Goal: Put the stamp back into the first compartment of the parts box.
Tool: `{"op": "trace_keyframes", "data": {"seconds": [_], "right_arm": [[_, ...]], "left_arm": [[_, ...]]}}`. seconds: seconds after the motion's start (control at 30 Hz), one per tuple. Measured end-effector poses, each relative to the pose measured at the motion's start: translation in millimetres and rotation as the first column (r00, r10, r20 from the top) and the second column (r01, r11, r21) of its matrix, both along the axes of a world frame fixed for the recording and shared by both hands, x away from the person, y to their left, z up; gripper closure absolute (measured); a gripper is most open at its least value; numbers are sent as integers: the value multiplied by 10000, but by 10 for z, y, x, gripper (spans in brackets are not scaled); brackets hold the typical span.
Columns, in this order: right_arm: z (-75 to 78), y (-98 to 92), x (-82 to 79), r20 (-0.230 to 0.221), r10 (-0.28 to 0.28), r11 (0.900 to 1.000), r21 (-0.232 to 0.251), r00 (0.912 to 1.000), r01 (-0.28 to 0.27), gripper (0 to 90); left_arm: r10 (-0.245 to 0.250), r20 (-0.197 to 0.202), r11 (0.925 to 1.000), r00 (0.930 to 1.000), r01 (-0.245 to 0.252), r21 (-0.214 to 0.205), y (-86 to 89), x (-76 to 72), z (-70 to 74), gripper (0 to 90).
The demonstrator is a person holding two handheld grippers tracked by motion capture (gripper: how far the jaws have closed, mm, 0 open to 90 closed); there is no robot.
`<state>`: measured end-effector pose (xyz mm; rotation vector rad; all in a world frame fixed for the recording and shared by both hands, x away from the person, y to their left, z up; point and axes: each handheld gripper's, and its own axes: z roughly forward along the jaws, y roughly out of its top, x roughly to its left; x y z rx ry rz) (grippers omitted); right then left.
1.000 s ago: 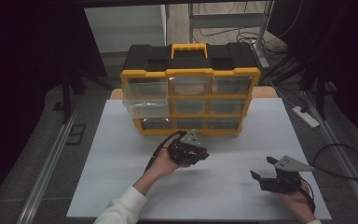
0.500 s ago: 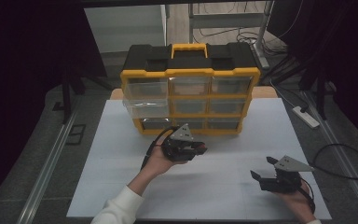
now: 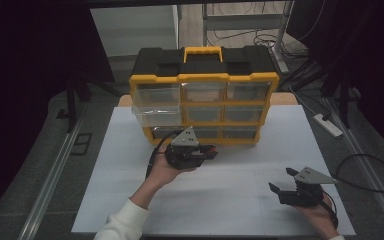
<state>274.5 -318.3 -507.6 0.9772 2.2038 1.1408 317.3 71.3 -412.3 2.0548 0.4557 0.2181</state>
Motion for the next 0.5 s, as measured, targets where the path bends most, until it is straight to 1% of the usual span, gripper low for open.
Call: {"op": "trace_keyframes", "data": {"seconds": [0.2,0.33,0.5], "right_arm": [[-2,3,-1,27,-29,10000,-8,10000,29,178],[-4,3,0,21,-35,10000,-28,10000,35,179],[-6,5,1,0,-26,10000,-24,10000,26,179]], "left_arm": [[53,110,9998,9999,-51,-196,63,-17,71,741],[66,179,9991,9998,-59,-427,110,-38,129,740],[154,312,9984,9994,-136,-553,151,-60,181,740]]}}
